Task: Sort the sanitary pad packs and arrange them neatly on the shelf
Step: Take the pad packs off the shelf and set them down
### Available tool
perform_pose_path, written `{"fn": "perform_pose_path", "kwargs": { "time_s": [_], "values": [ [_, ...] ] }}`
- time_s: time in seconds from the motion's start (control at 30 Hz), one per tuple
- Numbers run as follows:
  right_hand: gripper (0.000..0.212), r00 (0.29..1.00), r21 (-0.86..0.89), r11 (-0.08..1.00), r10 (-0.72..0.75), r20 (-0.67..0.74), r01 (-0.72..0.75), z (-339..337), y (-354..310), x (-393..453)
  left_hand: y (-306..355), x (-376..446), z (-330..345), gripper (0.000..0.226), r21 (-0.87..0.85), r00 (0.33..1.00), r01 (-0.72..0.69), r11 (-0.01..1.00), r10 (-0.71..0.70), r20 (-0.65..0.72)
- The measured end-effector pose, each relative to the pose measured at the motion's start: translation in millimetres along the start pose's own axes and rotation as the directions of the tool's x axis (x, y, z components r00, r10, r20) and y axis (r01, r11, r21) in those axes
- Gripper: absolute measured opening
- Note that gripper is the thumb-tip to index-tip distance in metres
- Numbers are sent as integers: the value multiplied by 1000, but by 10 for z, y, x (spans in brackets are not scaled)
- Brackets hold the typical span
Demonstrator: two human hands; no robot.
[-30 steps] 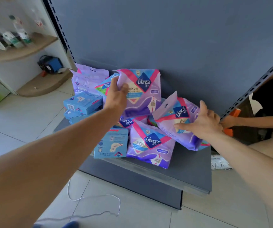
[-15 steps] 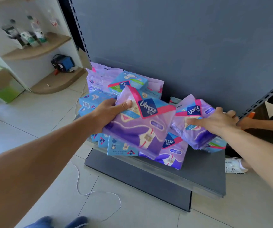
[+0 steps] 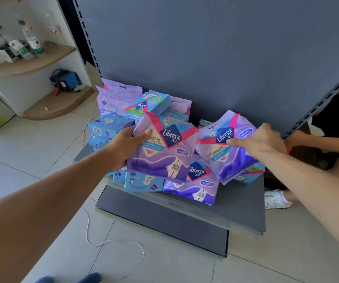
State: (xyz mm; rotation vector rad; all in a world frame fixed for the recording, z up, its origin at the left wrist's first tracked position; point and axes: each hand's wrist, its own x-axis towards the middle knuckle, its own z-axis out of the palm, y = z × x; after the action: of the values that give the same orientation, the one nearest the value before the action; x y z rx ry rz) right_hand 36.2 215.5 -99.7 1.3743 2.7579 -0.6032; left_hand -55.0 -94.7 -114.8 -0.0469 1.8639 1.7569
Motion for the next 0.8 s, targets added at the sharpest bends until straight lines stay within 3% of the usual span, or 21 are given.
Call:
{"fn": "perform_pose_path", "kwargs": {
  "time_s": [0.37, 0.5, 0.6, 0.67, 0.8],
  "values": [
    [98, 998, 49, 997, -61, 31, 60, -41, -57, -65, -56, -39, 115, 18, -60, 999, -31, 998, 30, -10],
    [94, 998, 290, 956, 15, 68, -34, -134, 22, -25, -79, -68, 107, 17, -86, 998, -26, 996, 22, -51],
    [87, 990, 623, 770, 82, 112, -135, -208, 168, -46, -71, -67, 54, 19, -90, 997, -23, 996, 16, -72],
    [81, 985, 752, 637, 81, 154, -170, -230, 279, -78, -57, -69, 49, 19, -103, 997, -24, 994, 16, -69],
    [59, 935, 914, 286, -127, 332, -286, -227, 336, -380, -68, -109, 162, 21, -131, 999, -45, 990, 41, -31]
  ]
}}
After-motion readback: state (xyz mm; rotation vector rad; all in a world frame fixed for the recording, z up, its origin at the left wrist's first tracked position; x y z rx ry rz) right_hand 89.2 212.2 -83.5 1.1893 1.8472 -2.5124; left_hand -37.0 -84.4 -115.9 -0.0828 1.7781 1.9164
